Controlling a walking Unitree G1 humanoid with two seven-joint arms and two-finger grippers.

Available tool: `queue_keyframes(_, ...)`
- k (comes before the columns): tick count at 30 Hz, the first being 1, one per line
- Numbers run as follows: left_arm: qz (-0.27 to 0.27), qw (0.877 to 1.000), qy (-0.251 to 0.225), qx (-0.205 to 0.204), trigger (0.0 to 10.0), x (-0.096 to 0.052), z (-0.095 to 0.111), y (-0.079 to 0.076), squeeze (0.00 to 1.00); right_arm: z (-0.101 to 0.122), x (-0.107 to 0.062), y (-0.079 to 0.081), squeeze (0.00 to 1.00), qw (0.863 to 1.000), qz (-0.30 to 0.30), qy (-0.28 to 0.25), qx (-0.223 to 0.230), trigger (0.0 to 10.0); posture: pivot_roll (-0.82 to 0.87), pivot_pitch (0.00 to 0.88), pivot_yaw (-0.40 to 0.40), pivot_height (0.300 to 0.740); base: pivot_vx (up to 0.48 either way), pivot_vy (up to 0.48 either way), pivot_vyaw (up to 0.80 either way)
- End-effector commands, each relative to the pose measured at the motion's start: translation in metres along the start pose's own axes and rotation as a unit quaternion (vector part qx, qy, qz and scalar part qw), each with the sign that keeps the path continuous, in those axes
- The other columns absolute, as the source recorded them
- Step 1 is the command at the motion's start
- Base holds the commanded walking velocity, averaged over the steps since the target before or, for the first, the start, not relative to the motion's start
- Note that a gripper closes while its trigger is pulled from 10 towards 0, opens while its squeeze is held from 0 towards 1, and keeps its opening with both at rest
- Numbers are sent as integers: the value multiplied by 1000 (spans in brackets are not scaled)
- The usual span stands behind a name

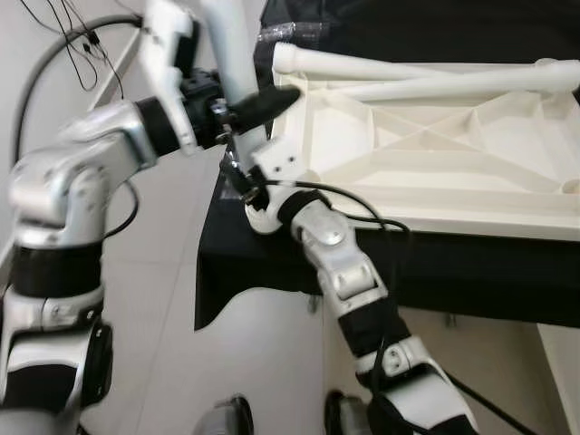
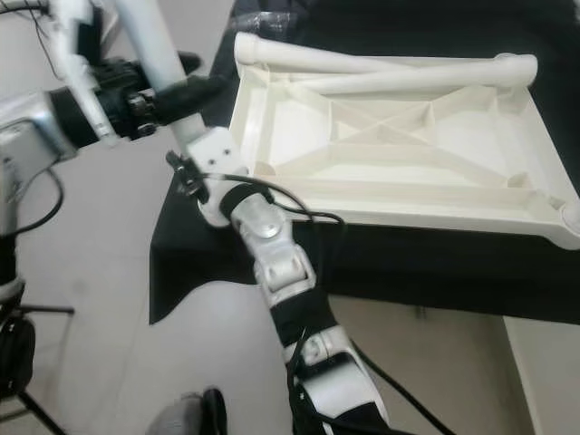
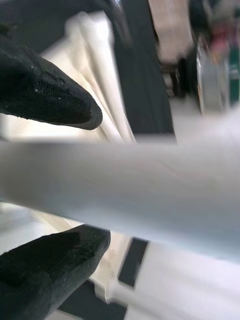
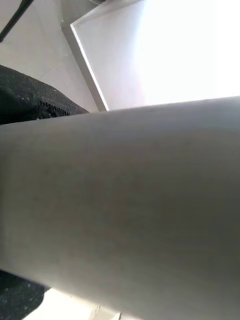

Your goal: Building children table

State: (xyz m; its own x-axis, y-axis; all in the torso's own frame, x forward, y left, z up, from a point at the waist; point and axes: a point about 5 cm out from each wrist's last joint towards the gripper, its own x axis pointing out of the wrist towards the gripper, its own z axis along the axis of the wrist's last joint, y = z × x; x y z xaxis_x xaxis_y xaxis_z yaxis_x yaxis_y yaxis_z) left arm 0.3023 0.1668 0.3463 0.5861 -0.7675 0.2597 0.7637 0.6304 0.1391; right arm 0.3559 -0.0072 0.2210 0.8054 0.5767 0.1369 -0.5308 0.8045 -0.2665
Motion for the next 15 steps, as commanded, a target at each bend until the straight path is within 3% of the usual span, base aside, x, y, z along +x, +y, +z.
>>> queue_keyframes(1,28,1000,11,-7,10000,-25,-5,1,0,-49,2,1,0,993,-14,116,32,0,57,264,21,740,0,0,0)
queue_keyframes(2,28,1000,11,-7,10000,-25,-5,1,0,-49,2,1,0,993,-14,116,32,0,57,264,21,740,0,0,0)
queue_keyframes(4,64,998,18,-12,10000,-43,-13,4,0,-44,5,-5,0,993,-32,112,33,0,63,264,11,740,0,0,0)
queue_keyframes(5,64,998,18,-12,10000,-43,-13,4,0,-44,5,-5,0,993,-32,112,33,0,63,264,11,740,0,0,0)
queue_keyframes(6,88,995,32,-18,10000,-56,-24,1,0,-41,6,-5,0,993,-35,104,41,0,68,265,6,740,0,0,0)
queue_keyframes(7,94,995,37,-19,10000,-60,-27,-1,0,-38,3,-3,0,993,-41,105,40,0,68,265,6,740,0,0,0)
queue_keyframes(13,104,993,51,-13,10000,-64,-29,-3,0,-34,-3,0,0,992,-53,106,44,0,70,258,3,740,0,0,0)
queue_keyframes(15,108,992,67,7,10000,-66,-30,-4,0,-35,-3,-1,0,992,-54,100,57,0,68,256,5,740,0,0,0)
